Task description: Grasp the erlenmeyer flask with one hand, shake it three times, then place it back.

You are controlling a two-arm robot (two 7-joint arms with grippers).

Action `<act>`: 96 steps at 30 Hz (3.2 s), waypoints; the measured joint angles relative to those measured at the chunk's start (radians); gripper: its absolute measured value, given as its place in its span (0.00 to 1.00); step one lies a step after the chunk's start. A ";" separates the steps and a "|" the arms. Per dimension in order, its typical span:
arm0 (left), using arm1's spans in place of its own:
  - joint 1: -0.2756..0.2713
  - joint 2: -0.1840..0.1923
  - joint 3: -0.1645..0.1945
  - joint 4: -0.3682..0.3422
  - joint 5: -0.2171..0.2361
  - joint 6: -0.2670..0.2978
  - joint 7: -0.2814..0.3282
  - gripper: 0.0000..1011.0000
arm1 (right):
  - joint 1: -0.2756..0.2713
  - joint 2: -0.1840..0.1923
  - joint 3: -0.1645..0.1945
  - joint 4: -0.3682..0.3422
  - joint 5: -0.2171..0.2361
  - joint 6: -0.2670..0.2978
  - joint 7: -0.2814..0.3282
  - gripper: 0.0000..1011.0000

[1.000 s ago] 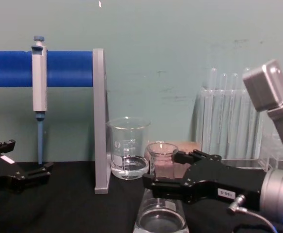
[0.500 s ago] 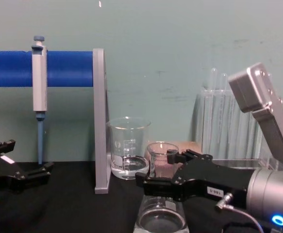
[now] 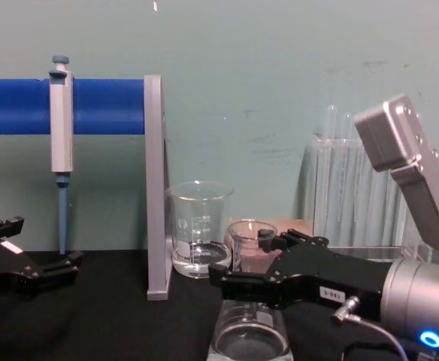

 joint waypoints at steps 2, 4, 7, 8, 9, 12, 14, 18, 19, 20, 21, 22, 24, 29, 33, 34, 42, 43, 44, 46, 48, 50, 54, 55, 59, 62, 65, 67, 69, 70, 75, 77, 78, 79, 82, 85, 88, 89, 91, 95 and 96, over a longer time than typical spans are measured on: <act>0.000 0.000 0.000 0.000 0.000 0.000 0.000 0.99 | -0.001 0.000 0.001 -0.002 0.000 0.001 0.000 0.99; 0.000 0.000 0.000 0.000 0.000 0.000 0.000 0.99 | -0.002 -0.001 0.001 -0.003 0.000 0.003 -0.001 0.99; 0.000 0.000 0.000 0.000 0.000 0.000 0.000 0.99 | -0.003 -0.002 0.002 -0.004 0.001 0.004 0.000 0.99; 0.000 0.000 0.000 0.000 0.000 0.000 0.000 0.99 | -0.003 -0.004 0.002 -0.003 0.002 0.005 0.000 0.99; 0.000 0.000 0.000 0.000 0.000 0.000 0.000 0.99 | -0.003 -0.004 0.002 -0.003 0.002 0.006 0.000 0.99; 0.000 0.000 0.000 0.000 0.000 0.000 0.000 0.99 | -0.004 -0.006 0.003 -0.003 0.007 0.012 0.000 0.99; 0.000 0.000 0.000 0.000 0.000 0.000 0.000 0.99 | -0.004 -0.007 0.004 -0.003 0.010 0.016 0.001 0.99; 0.000 0.000 0.000 0.000 0.000 0.000 0.000 0.99 | -0.005 -0.009 0.005 -0.003 0.017 0.024 0.001 0.99; 0.000 0.000 0.000 0.000 0.000 0.000 0.000 0.99 | -0.005 -0.009 0.005 -0.004 0.018 0.026 0.001 0.99; 0.000 0.000 0.000 0.000 0.000 0.000 0.000 0.99 | -0.006 -0.009 0.005 -0.006 0.020 0.029 0.001 0.99; 0.000 0.000 0.000 0.000 0.000 0.000 0.000 0.99 | -0.007 -0.009 0.005 -0.007 0.021 0.030 0.001 0.99; 0.000 0.000 0.000 0.000 0.000 0.000 0.000 0.99 | -0.007 -0.009 0.005 -0.007 0.021 0.032 0.001 0.99; 0.000 0.000 0.000 0.000 0.000 0.000 0.000 0.99 | -0.008 -0.008 0.006 -0.009 0.022 0.034 0.000 0.99; 0.000 0.000 0.000 0.000 0.000 0.000 0.000 0.99 | -0.008 -0.007 0.005 -0.011 0.021 0.034 -0.001 0.99; 0.000 0.000 0.000 0.000 0.000 0.000 0.000 0.99 | -0.008 -0.007 0.005 -0.011 0.021 0.035 -0.001 0.99; 0.000 0.000 0.000 0.000 0.000 0.000 0.000 0.99 | -0.008 -0.007 0.005 -0.011 0.021 0.035 -0.001 0.99; 0.000 0.000 0.000 0.000 0.000 0.000 0.000 0.99 | -0.008 -0.007 0.005 -0.011 0.021 0.034 -0.001 0.88; 0.000 0.000 0.000 0.000 0.000 0.000 0.000 0.99 | -0.008 -0.007 0.005 -0.011 0.021 0.034 -0.001 0.88; 0.000 0.000 0.000 0.000 0.000 0.000 0.000 0.99 | -0.008 -0.007 0.005 -0.011 0.022 0.034 -0.001 0.85; 0.000 0.000 0.000 0.000 0.000 0.000 0.000 0.99 | -0.008 -0.007 0.005 -0.011 0.022 0.034 -0.001 0.79; 0.000 0.000 0.000 0.000 0.000 0.000 0.000 0.99 | -0.008 -0.007 0.005 -0.011 0.022 0.034 -0.001 0.75; 0.000 0.000 0.000 0.000 0.000 0.000 0.000 0.99 | -0.008 -0.007 0.005 -0.011 0.022 0.034 -0.001 0.68; 0.000 0.000 0.000 0.000 0.000 0.000 0.000 0.99 | -0.008 -0.007 0.005 -0.010 0.022 0.034 -0.001 0.55; 0.000 0.000 0.000 0.000 0.000 0.000 0.000 0.99 | -0.008 -0.007 0.005 -0.010 0.022 0.034 0.000 0.54; 0.000 0.000 0.000 0.000 0.000 0.000 0.000 0.99 | -0.008 -0.007 0.005 -0.010 0.022 0.034 0.000 0.45; 0.000 0.000 0.000 0.000 0.000 0.000 0.000 0.99 | -0.008 -0.007 0.005 -0.010 0.022 0.034 0.000 0.45; 0.000 0.000 0.000 0.000 0.000 0.000 0.000 0.99 | -0.008 -0.007 0.005 -0.010 0.022 0.034 0.000 0.45; 0.000 0.000 0.000 0.000 0.000 0.000 0.000 0.99 | -0.008 -0.007 0.005 -0.010 0.022 0.034 0.000 0.45; 0.000 0.000 0.000 0.000 0.000 0.000 0.000 0.99 | -0.008 -0.007 0.005 -0.010 0.022 0.034 0.000 0.45; 0.000 0.000 0.000 0.000 0.000 0.000 0.000 0.99 | -0.008 -0.007 0.005 -0.010 0.022 0.034 0.000 0.45; 0.000 0.000 0.000 0.000 0.000 0.000 0.000 0.99 | -0.012 -0.004 0.009 -0.022 0.032 0.045 -0.002 0.45; 0.000 0.000 0.000 0.000 0.000 0.000 0.000 0.99 | -0.016 0.000 0.012 -0.038 0.033 0.055 -0.009 0.45; 0.000 0.000 0.000 0.000 0.000 0.000 0.000 0.99 | -0.017 0.001 0.014 -0.045 0.035 0.058 -0.011 0.45; 0.000 0.000 0.000 0.000 0.000 0.000 0.000 0.99 | -0.019 0.003 0.015 -0.053 0.036 0.060 -0.013 0.45; 0.000 0.000 0.000 0.000 0.000 0.000 0.000 0.99 | -0.025 0.010 0.022 -0.085 0.041 0.077 -0.023 0.45; 0.000 0.000 0.000 0.000 0.000 0.000 0.000 0.99 | -0.031 0.017 0.031 -0.118 0.048 0.098 -0.033 0.45; 0.000 0.000 0.000 0.000 0.000 0.000 0.000 0.99 | -0.036 0.026 0.040 -0.155 0.055 0.113 -0.042 0.45; 0.000 0.000 0.000 0.000 0.000 0.000 0.000 0.99 | -0.038 0.028 0.042 -0.165 0.056 0.118 -0.045 0.45; 0.000 0.000 0.000 0.000 0.000 0.000 0.000 0.99 | -0.044 0.037 0.050 -0.198 0.060 0.129 -0.055 0.45; 0.000 0.000 0.000 0.000 0.000 0.000 0.000 0.99 | -0.053 0.050 0.062 -0.248 0.068 0.142 -0.065 0.45; 0.000 0.000 0.000 0.000 0.000 0.000 0.000 0.99 | -0.056 0.055 0.066 -0.264 0.071 0.146 -0.069 0.45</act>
